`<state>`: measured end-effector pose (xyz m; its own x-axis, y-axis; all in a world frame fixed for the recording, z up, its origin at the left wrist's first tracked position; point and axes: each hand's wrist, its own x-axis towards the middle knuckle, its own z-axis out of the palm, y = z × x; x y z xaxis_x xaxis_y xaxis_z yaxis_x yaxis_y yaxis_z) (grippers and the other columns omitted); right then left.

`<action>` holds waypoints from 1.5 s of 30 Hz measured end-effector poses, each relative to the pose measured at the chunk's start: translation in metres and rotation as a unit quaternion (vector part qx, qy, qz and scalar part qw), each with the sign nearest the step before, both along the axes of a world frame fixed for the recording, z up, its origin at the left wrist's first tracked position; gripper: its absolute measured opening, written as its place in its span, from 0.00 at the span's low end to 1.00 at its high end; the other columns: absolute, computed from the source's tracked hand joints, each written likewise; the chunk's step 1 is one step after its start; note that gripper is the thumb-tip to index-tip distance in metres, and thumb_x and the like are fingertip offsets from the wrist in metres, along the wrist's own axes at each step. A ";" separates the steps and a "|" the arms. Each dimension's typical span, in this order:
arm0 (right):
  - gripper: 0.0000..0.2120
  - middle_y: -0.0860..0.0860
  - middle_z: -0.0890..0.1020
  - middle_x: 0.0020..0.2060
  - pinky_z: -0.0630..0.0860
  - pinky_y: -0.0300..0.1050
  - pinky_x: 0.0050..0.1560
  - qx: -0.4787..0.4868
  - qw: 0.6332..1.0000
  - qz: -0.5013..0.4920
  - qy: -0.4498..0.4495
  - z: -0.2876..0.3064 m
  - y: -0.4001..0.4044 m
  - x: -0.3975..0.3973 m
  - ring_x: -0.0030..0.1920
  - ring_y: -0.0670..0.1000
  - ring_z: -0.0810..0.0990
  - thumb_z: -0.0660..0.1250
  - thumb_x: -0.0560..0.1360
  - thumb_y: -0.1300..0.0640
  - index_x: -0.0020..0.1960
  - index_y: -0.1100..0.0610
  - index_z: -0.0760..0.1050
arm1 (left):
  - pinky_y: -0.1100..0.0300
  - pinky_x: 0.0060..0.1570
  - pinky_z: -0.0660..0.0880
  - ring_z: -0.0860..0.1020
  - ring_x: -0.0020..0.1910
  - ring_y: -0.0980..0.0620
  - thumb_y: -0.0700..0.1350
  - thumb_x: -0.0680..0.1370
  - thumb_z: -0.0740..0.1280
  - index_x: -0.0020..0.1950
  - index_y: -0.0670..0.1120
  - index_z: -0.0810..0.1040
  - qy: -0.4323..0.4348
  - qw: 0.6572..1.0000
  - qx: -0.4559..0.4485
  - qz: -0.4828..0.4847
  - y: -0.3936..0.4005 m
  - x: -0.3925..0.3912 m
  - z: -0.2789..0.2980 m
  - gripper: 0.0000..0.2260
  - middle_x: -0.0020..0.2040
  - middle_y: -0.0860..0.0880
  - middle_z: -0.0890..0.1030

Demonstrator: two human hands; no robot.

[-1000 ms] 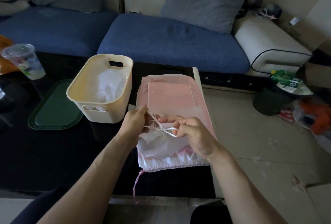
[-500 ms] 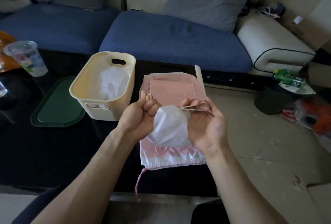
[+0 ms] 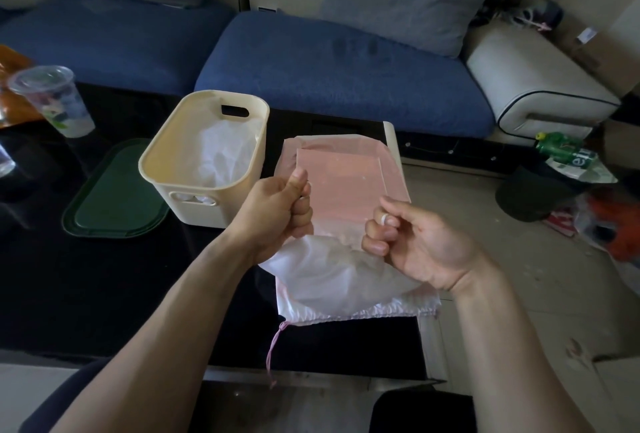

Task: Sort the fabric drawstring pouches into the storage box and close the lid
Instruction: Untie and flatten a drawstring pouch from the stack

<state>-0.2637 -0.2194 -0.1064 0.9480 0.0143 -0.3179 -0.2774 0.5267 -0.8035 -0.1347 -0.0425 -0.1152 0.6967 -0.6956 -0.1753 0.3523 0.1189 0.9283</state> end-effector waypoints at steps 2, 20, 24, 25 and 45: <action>0.17 0.50 0.65 0.30 0.73 0.41 0.39 0.000 1.000 0.030 0.003 -0.003 0.000 0.001 0.34 0.51 0.69 0.70 0.75 0.50 0.34 0.56 0.68 | 0.63 0.25 0.63 0.58 0.25 0.54 0.49 0.86 0.54 0.36 0.45 0.65 -0.016 1.000 0.013 -0.008 0.003 -0.002 0.001 0.19 0.29 0.50 0.57; 0.37 0.42 0.80 0.58 0.73 0.49 0.61 -0.515 0.852 -0.012 0.092 -0.004 -0.018 -0.003 0.59 0.47 0.78 0.70 0.62 0.24 0.61 0.46 0.77 | 0.57 0.42 0.77 0.81 0.41 0.55 0.63 0.76 0.66 0.53 0.48 0.79 -0.371 0.824 0.417 -0.098 0.041 0.015 -0.033 0.19 0.43 0.52 0.83; 0.34 0.45 0.82 0.54 0.76 0.51 0.62 -0.560 0.793 0.115 0.211 -0.021 -0.024 -0.007 0.56 0.50 0.81 0.74 0.60 0.28 0.55 0.52 0.80 | 0.55 0.48 0.71 0.80 0.54 0.42 0.63 0.79 0.62 0.63 0.41 0.72 -0.353 0.796 0.491 -0.023 0.037 0.027 -0.055 0.27 0.57 0.41 0.81; 0.25 0.46 0.83 0.49 0.77 0.50 0.58 -0.572 0.782 0.109 0.223 -0.027 -0.025 -0.006 0.52 0.50 0.82 0.77 0.63 0.34 0.50 0.52 0.81 | 0.54 0.50 0.71 0.79 0.57 0.40 0.63 0.79 0.62 0.65 0.40 0.71 -0.341 0.799 0.495 -0.005 0.034 0.029 -0.060 0.28 0.59 0.40 0.80; 0.04 0.51 0.81 0.36 0.74 0.40 0.35 -0.201 0.961 -0.181 0.051 -0.015 -0.030 -0.001 0.38 0.49 0.78 0.73 0.71 0.65 0.42 0.58 0.79 | 0.49 0.60 0.72 0.76 0.60 0.45 0.45 0.71 0.77 0.67 0.46 0.74 -0.605 0.726 0.326 0.033 -0.007 -0.019 -0.069 0.26 0.61 0.48 0.77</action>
<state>-0.2647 -0.2490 -0.1216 0.8315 -0.4545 -0.3195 -0.2218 0.2556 -0.9410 -0.1540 -0.0498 -0.1844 0.6435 -0.6974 0.3155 -0.7536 -0.5050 0.4209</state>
